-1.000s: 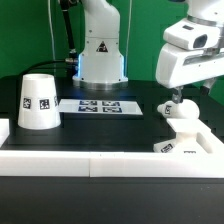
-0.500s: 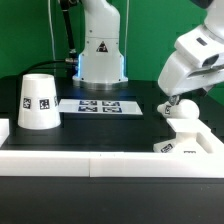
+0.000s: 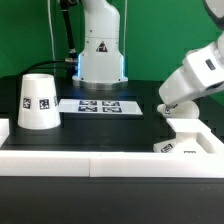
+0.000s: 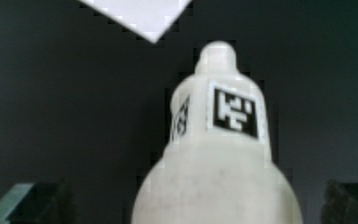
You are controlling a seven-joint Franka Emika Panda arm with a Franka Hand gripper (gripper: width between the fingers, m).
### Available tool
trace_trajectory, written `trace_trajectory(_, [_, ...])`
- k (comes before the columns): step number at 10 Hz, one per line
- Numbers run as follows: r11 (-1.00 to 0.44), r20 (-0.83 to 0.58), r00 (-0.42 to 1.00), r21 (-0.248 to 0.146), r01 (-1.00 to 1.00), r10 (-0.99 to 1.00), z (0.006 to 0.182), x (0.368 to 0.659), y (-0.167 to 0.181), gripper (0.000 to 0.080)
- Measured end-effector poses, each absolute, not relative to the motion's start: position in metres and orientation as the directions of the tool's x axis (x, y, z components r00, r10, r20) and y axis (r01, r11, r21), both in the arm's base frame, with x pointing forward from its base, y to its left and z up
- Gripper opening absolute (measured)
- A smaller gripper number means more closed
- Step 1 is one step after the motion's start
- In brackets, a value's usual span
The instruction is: Assemble lamp
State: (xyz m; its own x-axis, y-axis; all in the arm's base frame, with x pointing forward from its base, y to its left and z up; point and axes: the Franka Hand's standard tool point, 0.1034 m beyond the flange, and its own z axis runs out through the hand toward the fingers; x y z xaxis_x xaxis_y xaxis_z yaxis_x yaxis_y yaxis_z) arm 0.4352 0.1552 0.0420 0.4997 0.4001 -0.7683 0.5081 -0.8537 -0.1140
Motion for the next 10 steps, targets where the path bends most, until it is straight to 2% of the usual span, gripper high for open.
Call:
trace_trajectory(4, [-0.856,-0.78,0.486,-0.118,0.504,0.394,0.034,0.437,0.155,0.0698])
trace_trajectory(7, [-0.855,-0.765,0.502,-0.12,0.504,0.403,0.018,0.432,0.153,0.0698])
trace_trajectory(10, [-0.856,-0.77,0.495,-0.124,0.502,0.402,0.01,0.425,0.151,0.0698])
